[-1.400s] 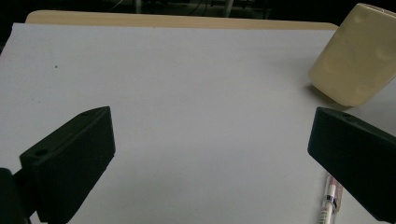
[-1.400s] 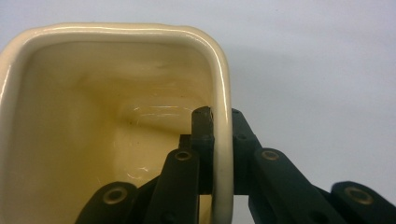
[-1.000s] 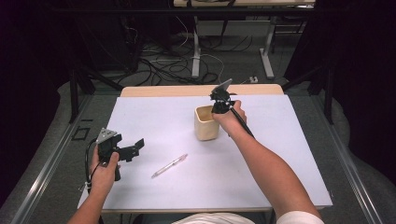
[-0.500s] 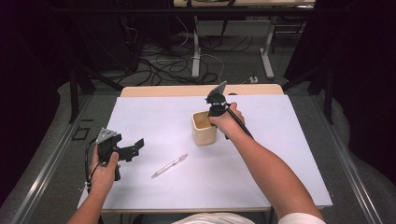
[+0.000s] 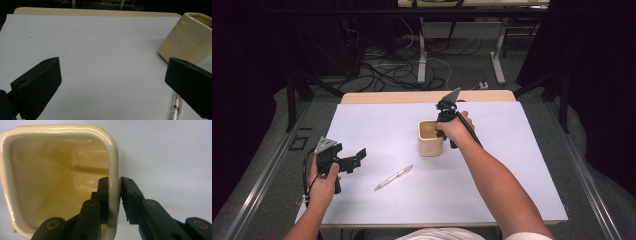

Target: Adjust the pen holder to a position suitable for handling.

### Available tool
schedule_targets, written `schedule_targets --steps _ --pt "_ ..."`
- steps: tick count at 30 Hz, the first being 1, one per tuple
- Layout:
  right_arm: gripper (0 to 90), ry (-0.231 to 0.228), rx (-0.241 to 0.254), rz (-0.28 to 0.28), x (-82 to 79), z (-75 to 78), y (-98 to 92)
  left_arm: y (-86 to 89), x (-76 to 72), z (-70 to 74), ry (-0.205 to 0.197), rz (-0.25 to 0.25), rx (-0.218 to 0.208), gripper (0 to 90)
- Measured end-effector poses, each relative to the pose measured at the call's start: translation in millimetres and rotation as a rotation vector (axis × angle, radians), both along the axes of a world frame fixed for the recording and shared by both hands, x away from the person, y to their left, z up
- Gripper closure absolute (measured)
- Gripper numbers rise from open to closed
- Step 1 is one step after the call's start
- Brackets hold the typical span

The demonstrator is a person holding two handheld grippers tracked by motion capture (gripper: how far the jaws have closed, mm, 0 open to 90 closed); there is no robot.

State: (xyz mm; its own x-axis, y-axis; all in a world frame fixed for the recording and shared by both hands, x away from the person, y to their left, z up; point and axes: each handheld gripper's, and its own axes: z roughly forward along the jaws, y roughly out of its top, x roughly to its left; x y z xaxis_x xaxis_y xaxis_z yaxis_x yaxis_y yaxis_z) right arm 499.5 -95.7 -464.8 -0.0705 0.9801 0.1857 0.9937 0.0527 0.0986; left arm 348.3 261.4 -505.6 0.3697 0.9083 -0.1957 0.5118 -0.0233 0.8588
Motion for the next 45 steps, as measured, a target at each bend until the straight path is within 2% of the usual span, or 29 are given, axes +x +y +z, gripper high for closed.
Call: schedule_targets --steps 4,6,8,11,12,13,14,15,16,18,19,21,23,24,27,28,29,30,31,36,38,40,41,43,45 --pt "75.9 0.015 0.034 0.0 -2.1 -1.4 -1.3 0.0 0.1 0.1 -0.003 -0.001 -0.001 0.6" --pt "75.6 0.001 0.036 0.013 -3.5 -1.4 -0.5 -0.1 0.3 -0.2 0.001 -0.002 -0.001 0.6" --pt "74.4 -0.02 0.02 0.027 -4.8 -1.0 1.1 -0.2 0.2 -0.2 0.002 -0.001 0.0 0.6" --pt "72.1 -0.012 -0.004 0.061 -6.0 0.4 1.6 -0.4 -0.2 0.3 -0.002 -0.002 0.004 0.6" --pt "70.8 -0.026 -0.003 0.064 -7.8 0.9 3.0 -0.4 -0.3 0.3 0.0 -0.002 0.003 0.6" --pt "67.7 -0.058 -0.007 0.094 -10.4 0.5 3.0 -0.4 -0.3 0.3 0.0 -0.002 0.003 0.6" --pt "63.5 -0.068 0.015 0.09 -12.4 1.8 5.0 -0.4 -0.3 0.1 0.001 0.0 0.001 0.6" --pt "63.1 -0.079 0.004 0.125 -14.9 3.4 3.5 -0.4 -0.2 0.0 0.002 0.0 0.0 0.6" --pt "62.0 -0.107 0.015 0.124 -17.5 5.1 5.0 -0.6 0.0 -0.2 0.005 0.0 0.001 0.6" --pt "59.7 -0.127 0.023 0.135 -21.6 11.4 4.7 -0.7 0.0 -0.3 0.005 -0.001 0.002 0.6" --pt "58.6 -0.159 0.03 0.172 -23.3 14.4 1.0 -1.0 -0.1 -0.3 0.004 -0.001 0.003 0.6" --pt "57.4 -0.188 0.072 0.16 -26.5 20.0 -0.1 -0.9 -0.7 0.1 0.002 -0.003 0.005 0.6" --pt "56.5 -0.189 0.079 0.174 -27.9 23.6 -2.4 -0.8 -1.0 0.2 0.003 0.0 0.004 0.6" --pt "56.0 -0.176 0.064 0.18 -29.4 28.2 -3.9 -0.7 -0.7 0.0 0.0 0.002 0.003 0.6" --pt "54.9 -0.238 0.109 0.182 -34.5 32.3 -9.3 -0.9 -0.5 -0.3 0.002 0.002 0.002 0.6" --pt "54.2 -0.247 0.12 0.191 -35.9 33.6 -11.9 -1.0 -0.6 -0.3 0.002 0.002 0.002 0.6" --pt "53.2 -0.235 0.11 0.198 -37.5 36.7 -14.5 -1.1 -0.8 -0.2 0.004 0.001 0.002 0.6" --pt "52.1 -0.271 0.135 0.2 -39.0 35.8 -17.0 -1.1 -0.8 -0.1 0.005 0.0 0.003 0.6" --pt "50.9 -0.259 0.124 0.21 -40.7 38.5 -19.2 -1.1 -0.8 -0.1 0.005 0.001 0.003 0.6" --pt "46.4 -0.332 0.146 0.258 -49.6 40.3 -30.1 -1.4 -0.9 0.0 0.002 -0.001 0.008 0.6" --pt "45.2 -0.339 0.123 0.288 -54.0 42.2 -33.4 -1.8 -0.9 0.0 0.001 -0.002 0.009 0.6" --pt "44.6 -0.386 0.138 0.305 -59.1 39.7 -35.3 -2.1 -1.0 -0.1 0.001 -0.002 0.009 0.6" --pt "44.5 -0.383 0.135 0.322 -61.7 40.4 -36.5 -2.2 -1.0 -0.1 0.0 -0.002 0.008 0.6" --pt "41.7 -0.435 0.142 0.373 -70.0 38.3 -38.5 -2.2 -1.1 -0.1 0.0 -0.001 0.008 0.6" --pt "41.2 -0.436 0.125 0.392 -72.7 38.4 -39.5 -2.3 -1.1 -0.2 0.0 -0.003 0.011 0.6"
